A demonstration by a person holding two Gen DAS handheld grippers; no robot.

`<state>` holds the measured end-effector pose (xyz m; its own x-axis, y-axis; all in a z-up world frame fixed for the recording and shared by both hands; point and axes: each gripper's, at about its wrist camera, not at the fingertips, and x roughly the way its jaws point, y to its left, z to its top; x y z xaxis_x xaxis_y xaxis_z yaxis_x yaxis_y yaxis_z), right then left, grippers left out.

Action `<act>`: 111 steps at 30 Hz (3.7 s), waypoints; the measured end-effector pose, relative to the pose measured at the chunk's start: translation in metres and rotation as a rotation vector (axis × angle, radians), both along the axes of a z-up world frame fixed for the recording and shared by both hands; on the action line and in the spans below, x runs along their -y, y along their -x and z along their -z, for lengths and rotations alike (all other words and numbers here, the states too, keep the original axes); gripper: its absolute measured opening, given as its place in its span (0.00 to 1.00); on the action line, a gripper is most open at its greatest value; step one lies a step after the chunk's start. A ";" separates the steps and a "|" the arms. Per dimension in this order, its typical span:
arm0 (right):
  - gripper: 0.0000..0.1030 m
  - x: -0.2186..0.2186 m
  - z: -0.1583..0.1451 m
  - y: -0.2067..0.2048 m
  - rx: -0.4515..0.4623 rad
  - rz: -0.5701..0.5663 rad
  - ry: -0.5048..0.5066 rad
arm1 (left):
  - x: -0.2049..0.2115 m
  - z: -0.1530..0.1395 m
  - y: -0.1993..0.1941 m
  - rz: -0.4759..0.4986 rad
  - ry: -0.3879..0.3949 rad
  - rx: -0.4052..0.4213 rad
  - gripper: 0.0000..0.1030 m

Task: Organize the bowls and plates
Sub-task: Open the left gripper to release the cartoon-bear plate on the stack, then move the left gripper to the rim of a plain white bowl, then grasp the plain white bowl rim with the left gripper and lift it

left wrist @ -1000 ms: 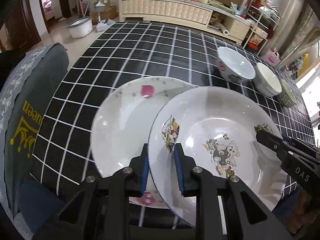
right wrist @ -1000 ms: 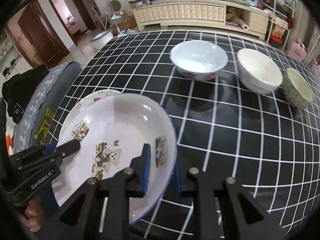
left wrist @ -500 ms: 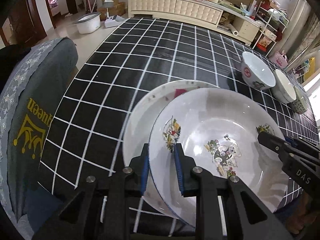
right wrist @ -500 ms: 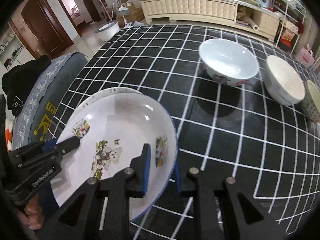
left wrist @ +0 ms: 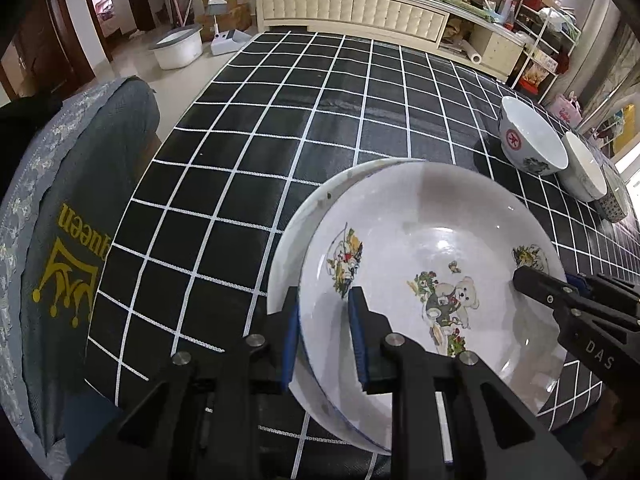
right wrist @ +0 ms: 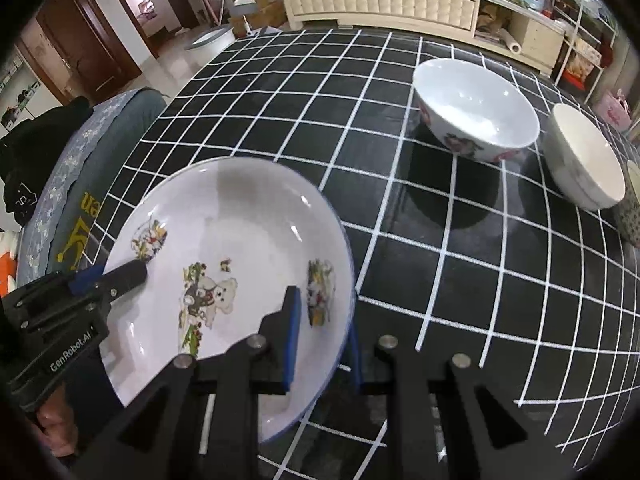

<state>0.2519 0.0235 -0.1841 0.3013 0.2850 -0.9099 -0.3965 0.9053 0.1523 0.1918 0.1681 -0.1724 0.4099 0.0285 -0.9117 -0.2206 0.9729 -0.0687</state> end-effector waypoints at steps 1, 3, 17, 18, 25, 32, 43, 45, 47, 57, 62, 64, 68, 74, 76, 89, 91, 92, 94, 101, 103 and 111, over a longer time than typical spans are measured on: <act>0.26 0.000 0.001 -0.001 -0.008 0.001 -0.001 | -0.001 0.000 0.000 -0.003 0.007 0.002 0.21; 0.28 -0.002 0.002 -0.001 -0.016 -0.004 0.001 | -0.003 0.000 0.001 -0.013 0.025 0.008 0.21; 0.68 -0.001 -0.005 0.009 0.001 -0.021 0.013 | -0.001 -0.010 0.017 -0.022 0.049 0.024 0.34; 0.68 -0.001 -0.007 0.009 0.003 -0.022 0.011 | 0.000 -0.011 0.018 -0.022 0.050 0.024 0.36; 0.70 0.009 -0.018 0.014 0.023 0.007 -0.015 | 0.010 -0.037 0.028 -0.023 -0.028 0.085 0.43; 0.76 0.027 -0.051 0.023 0.104 0.016 -0.055 | 0.029 -0.066 0.031 0.023 -0.028 0.150 0.43; 0.82 0.072 -0.105 0.019 0.242 0.021 -0.032 | 0.063 -0.111 0.021 0.105 -0.020 0.237 0.56; 0.82 0.078 -0.109 0.017 0.246 0.027 -0.030 | 0.070 -0.116 0.015 0.123 -0.024 0.240 0.56; 0.82 0.085 -0.114 0.012 0.245 0.036 -0.043 | 0.078 -0.123 0.005 0.137 -0.028 0.248 0.56; 0.82 0.112 -0.131 -0.023 0.256 0.087 -0.016 | 0.118 -0.131 -0.042 0.250 -0.030 0.230 0.65; 0.82 0.120 -0.135 -0.049 0.234 0.106 -0.047 | 0.130 -0.140 -0.067 0.272 -0.012 0.227 0.68; 0.82 0.124 -0.134 -0.060 0.226 0.114 -0.050 | 0.131 -0.142 -0.081 0.274 -0.008 0.225 0.72; 0.82 0.127 -0.128 -0.083 0.196 0.142 -0.061 | 0.130 -0.136 -0.108 0.281 0.017 0.194 0.72; 0.82 0.127 -0.113 -0.117 0.151 0.166 -0.062 | 0.124 -0.120 -0.150 0.273 0.044 0.134 0.72; 0.82 0.123 -0.108 -0.126 0.143 0.151 -0.048 | 0.123 -0.113 -0.163 0.275 0.040 0.111 0.72; 0.45 0.104 -0.061 -0.160 0.100 0.020 0.014 | 0.129 -0.070 -0.207 0.339 -0.004 0.085 0.61; 0.42 0.103 -0.053 -0.162 0.088 0.010 0.005 | 0.132 -0.061 -0.211 0.354 -0.009 0.067 0.56; 0.41 0.102 -0.049 -0.164 0.082 0.003 0.001 | 0.132 -0.058 -0.212 0.358 -0.011 0.062 0.55; 0.41 0.101 -0.044 -0.167 0.077 -0.003 0.009 | 0.135 -0.049 -0.215 0.373 -0.017 0.055 0.54; 0.41 0.102 -0.029 -0.179 0.064 -0.007 0.016 | 0.130 -0.022 -0.233 0.368 0.021 -0.005 0.51; 0.40 0.102 -0.022 -0.183 0.049 -0.009 0.019 | 0.130 -0.015 -0.235 0.375 0.031 -0.020 0.49; 0.32 0.101 -0.007 -0.184 0.027 0.000 0.051 | 0.135 -0.001 -0.242 0.395 0.042 -0.044 0.40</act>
